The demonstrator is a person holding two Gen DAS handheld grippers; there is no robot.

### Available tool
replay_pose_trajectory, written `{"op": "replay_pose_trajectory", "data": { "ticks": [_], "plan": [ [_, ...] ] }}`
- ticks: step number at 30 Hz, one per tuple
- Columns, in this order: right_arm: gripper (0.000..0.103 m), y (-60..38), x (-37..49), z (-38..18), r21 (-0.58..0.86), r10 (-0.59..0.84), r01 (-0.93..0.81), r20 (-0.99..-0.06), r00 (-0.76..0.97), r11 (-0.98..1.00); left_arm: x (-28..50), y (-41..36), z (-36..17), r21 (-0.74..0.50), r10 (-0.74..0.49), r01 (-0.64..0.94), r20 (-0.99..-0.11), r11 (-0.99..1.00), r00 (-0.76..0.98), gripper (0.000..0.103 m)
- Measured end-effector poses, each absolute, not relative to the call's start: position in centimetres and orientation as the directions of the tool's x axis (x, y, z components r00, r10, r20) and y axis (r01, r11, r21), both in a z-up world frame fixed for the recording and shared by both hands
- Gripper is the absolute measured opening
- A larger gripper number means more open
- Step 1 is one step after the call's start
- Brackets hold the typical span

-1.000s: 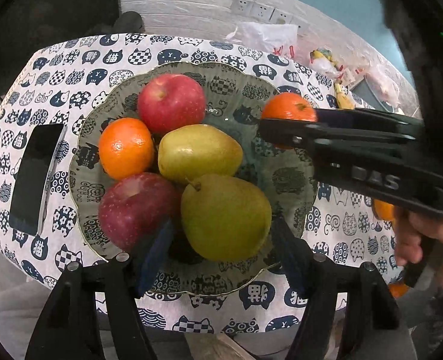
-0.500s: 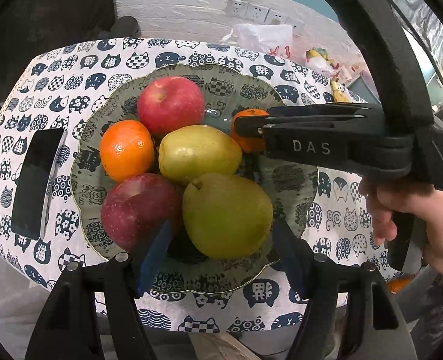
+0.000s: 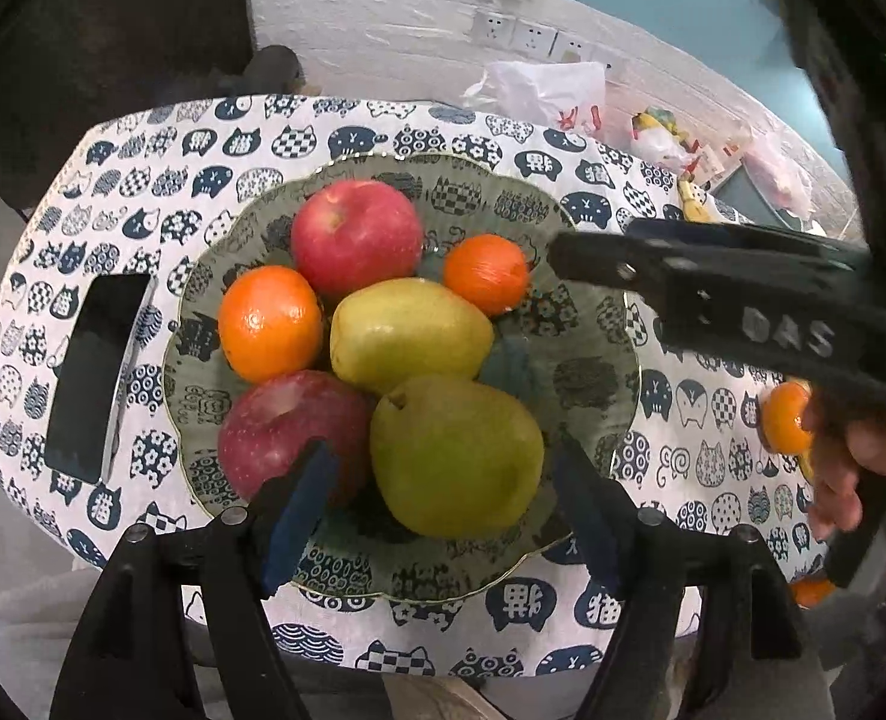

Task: Organize fruits
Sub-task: 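Lower the pear onto the plate with the left tool while the right sets the mandarin there, then move both tools away from the plate toward the remaining fruit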

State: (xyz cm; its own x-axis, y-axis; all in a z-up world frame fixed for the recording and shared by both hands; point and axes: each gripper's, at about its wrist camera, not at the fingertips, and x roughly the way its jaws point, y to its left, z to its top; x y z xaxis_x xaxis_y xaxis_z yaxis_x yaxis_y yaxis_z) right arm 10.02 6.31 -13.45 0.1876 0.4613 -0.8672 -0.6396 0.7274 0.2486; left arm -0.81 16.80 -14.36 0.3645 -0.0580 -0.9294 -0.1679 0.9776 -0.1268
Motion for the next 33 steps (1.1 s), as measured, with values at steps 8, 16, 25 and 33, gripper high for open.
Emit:
{"op": "replay_pose_trajectory", "data": {
  "ticks": [8, 16, 25, 33],
  "plan": [
    [0.068, 2.5, 8.9, -11.2, 0.221, 0.441, -0.614, -0.867, 0.232, 0.758, 0.2, 13.7, -13.4, -0.095, -0.043, -0.116, -0.922, 0.989, 0.384, 0.08],
    [0.073, -3.3, 8.6, -9.2, 0.142, 0.373, -0.563, -0.871, 0.319, 0.814, 1.5, 9.9, -13.0, -0.057, -0.033, -0.052, -0.923, 0.997, 0.384, 0.08],
    [0.074, -10.4, 8.8, -9.2, 0.124, 0.322, -0.473, -0.874, 0.364, 0.872, 3.6, 5.1, -12.4, -0.005, -0.01, 0.014, -0.921, 1.0, 0.39, 0.081],
    [0.077, -16.4, 8.9, -9.8, 0.109, 0.27, -0.388, -0.881, 0.389, 0.915, 5.5, 0.3, -13.1, 0.068, 0.028, 0.094, -0.924, 0.993, 0.381, 0.082]
  ]
}}
